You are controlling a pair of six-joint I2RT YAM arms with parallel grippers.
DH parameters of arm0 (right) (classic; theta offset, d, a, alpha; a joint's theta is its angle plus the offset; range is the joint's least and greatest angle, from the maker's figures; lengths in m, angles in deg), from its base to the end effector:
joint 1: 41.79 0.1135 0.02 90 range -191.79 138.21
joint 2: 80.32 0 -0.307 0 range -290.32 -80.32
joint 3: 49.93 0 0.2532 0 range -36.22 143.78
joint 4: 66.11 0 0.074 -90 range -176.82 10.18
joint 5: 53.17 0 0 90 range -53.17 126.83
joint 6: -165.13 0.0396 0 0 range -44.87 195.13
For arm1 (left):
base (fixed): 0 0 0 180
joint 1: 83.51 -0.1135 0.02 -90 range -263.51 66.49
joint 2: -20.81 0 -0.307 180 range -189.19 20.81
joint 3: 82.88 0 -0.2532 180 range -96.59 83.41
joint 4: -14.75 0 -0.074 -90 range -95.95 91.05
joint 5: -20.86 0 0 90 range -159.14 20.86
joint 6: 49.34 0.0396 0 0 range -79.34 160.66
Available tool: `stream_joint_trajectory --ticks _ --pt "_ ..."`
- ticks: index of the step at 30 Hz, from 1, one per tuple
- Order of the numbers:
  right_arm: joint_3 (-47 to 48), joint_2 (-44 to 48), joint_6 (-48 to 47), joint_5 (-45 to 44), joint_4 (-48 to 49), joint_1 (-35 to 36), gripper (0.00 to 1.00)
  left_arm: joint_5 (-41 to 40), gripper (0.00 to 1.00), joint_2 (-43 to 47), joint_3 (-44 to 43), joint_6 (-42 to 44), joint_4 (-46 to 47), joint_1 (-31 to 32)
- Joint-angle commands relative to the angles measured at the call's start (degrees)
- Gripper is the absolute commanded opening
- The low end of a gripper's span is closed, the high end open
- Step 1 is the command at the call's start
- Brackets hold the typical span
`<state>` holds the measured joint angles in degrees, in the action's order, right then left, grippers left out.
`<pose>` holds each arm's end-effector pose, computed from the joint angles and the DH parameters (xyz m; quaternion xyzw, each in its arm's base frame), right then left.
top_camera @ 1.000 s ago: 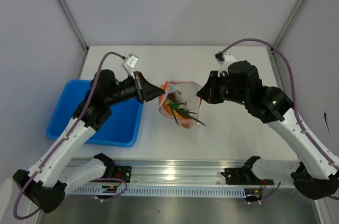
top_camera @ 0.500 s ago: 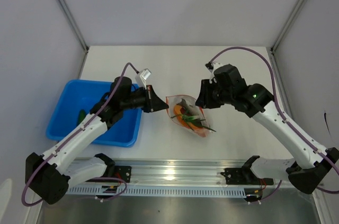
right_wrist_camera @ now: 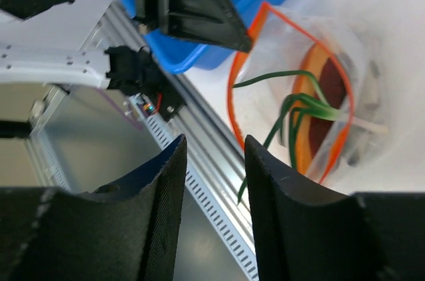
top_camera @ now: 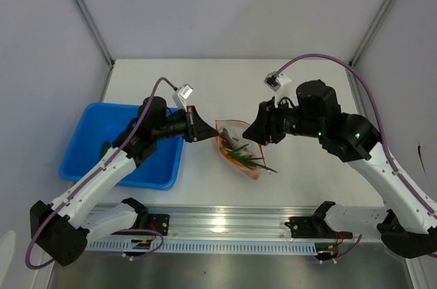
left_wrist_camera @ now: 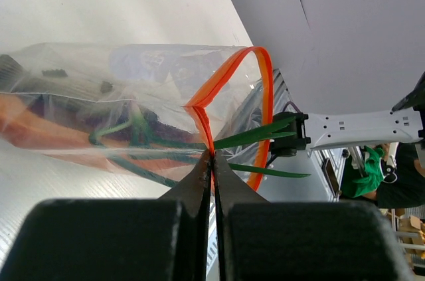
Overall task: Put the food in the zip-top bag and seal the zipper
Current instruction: Adjust the zipper food storage bag at the center of the board.
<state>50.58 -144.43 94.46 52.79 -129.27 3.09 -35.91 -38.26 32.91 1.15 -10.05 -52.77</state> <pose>0.1268 0.1417 0.4895 -0.2575 0.8063 0.3761 0.3770 0.1739 -0.1287 0.3635 0.1043 0.7936 -0.5087 0.3170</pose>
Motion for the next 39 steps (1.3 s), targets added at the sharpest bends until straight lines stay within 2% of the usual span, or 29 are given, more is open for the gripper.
stream_joint_trajectory --ticks 1,9,17,25,34,39 --pt "0.74 -3.37 -1.14 6.71 0.33 0.47 0.41 1.31 0.01 0.88 -2.67 -1.10 3.27 0.64" --pt "-3.65 -9.97 -1.93 5.57 -0.04 2.84 0.36 1.13 0.00 1.15 -2.41 -1.10 3.18 0.72" --pt "-6.82 -11.82 -3.25 -0.14 -2.84 4.60 0.37 1.57 0.00 0.97 -2.76 -1.19 3.62 0.72" --pt "-10.60 -13.05 -4.39 -7.35 -3.02 6.09 0.44 1.83 0.00 1.23 -2.76 -1.36 3.97 0.81" --pt "-12.53 -15.95 -3.95 -10.69 -1.88 7.85 0.41 1.83 0.01 1.59 -2.94 -1.27 3.45 0.81" --pt "-14.99 -16.48 -3.51 -13.94 -0.30 8.55 0.34 2.01 0.01 1.50 -2.67 -1.45 3.53 0.81"
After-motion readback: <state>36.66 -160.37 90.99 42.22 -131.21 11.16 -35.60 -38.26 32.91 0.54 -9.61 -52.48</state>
